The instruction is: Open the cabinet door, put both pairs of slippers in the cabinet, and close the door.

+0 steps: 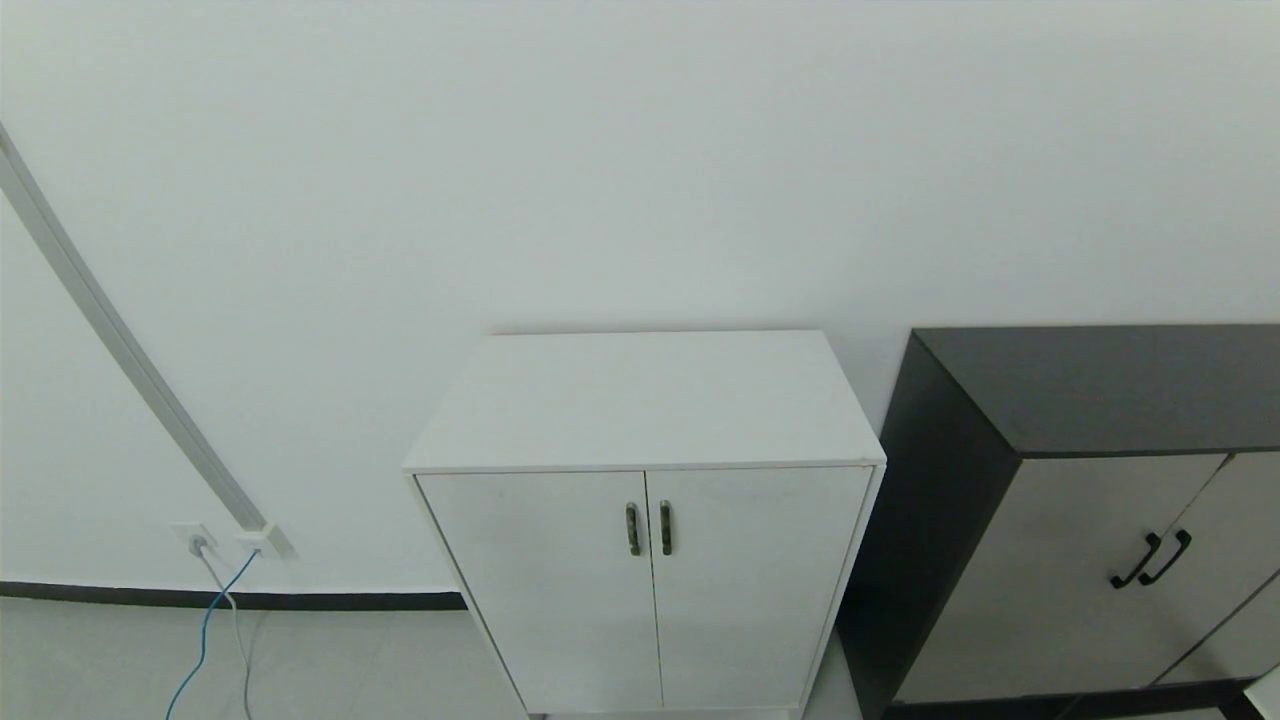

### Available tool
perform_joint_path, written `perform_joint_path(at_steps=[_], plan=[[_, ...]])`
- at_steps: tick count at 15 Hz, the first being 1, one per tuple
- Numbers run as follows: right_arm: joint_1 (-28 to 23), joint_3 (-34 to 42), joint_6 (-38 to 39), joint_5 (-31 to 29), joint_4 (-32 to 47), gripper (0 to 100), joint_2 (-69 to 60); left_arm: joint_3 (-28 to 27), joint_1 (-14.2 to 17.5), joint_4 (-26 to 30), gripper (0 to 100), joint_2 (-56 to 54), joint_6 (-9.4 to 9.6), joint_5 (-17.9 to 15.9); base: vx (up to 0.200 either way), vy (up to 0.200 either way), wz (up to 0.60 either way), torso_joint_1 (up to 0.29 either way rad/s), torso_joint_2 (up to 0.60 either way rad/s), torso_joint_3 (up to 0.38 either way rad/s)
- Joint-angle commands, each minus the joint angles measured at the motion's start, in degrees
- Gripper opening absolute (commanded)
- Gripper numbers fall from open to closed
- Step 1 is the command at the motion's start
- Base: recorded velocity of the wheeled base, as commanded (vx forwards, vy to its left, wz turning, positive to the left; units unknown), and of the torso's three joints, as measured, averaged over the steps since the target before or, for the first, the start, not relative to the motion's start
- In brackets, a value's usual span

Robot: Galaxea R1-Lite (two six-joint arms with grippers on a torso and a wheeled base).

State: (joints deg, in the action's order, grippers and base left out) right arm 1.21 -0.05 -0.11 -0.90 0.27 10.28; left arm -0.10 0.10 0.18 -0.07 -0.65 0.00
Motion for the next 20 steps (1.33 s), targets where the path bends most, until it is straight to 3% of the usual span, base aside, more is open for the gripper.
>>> perform_joint_path(at_steps=[1,20], plan=[[-0.59,0.05,0.11,0.02,0.0,0,-5.79,0.01,-0.01,-0.01,0,0.07,-0.06,0.0,0.0,0.0,0.0,0.0,0.0,0.0],[-1.03,0.05,3.98,-0.33,-0.53,0,-10.19,0.01,-0.01,-0.01,0,0.07,0.21,0.0,0.0,0.0,0.0,0.0,0.0,0.0]])
